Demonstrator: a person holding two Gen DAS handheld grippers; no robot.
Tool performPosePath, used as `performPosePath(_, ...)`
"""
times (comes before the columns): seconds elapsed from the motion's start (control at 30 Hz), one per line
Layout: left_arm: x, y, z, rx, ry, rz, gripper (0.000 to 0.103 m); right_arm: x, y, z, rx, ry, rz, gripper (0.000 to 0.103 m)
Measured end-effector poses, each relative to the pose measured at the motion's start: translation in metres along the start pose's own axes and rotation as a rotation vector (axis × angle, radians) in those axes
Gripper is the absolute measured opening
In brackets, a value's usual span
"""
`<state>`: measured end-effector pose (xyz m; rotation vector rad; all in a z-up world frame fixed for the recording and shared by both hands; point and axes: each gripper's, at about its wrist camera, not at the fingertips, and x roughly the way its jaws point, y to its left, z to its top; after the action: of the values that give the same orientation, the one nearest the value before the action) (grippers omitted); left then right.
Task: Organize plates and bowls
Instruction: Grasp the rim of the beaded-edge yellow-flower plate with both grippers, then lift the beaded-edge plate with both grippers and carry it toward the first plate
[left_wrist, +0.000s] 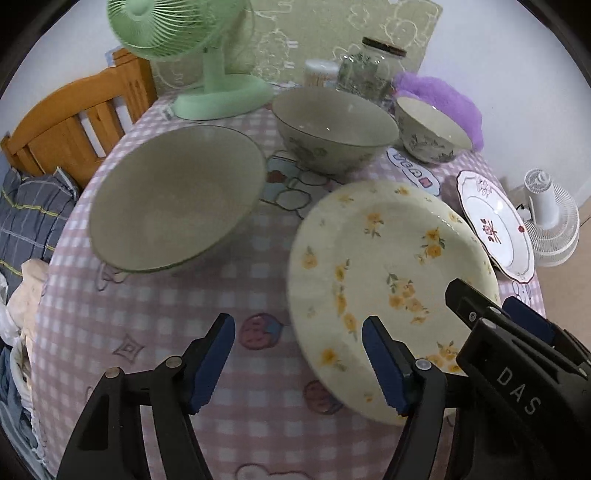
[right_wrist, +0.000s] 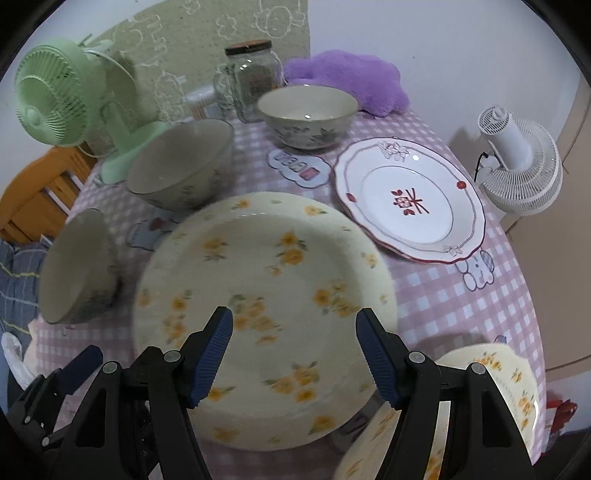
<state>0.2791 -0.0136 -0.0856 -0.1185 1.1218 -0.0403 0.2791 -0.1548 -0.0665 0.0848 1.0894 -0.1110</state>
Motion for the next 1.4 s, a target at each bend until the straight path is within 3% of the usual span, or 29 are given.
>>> performPosePath(0.4, 0.033, -0.020, 0.010, -0.010, 0.028, 0.038, 0.071, 0.035, -0.028, 0.018, -0.047, 0.030, -0.032, 0.072)
performPosePath(0.57, 0.040, -0.026, 0.013, -0.001, 0.038, 0.050, 0.067, 0.055, -0.043, 0.023, -0.003, 0.095, 0.004, 0.072)
performPosePath(0.7, 0.042, -0.025, 0.014, -0.019, 0.045, 0.043, 0.065, 0.060, -0.038, 0.022, -0.043, 0.113, 0.004, 0.066)
performPosePath(0.87, 0.038, -0.027, 0.010, 0.057, 0.024, 0.077, 0.064, 0.058, -0.034, 0.018, -0.043, 0.127, 0.000, 0.066)
performPosePath(1.2, 0.030, -0.011, -0.001, 0.049, 0.066, 0.090, 0.063, 0.046, -0.023, -0.001, -0.041, 0.181, 0.037, 0.066)
performPosePath(1.4, 0.033, -0.011, 0.004, 0.038, 0.066, 0.084, 0.067, 0.056, -0.024, 0.007, -0.028, 0.209, 0.051, 0.068)
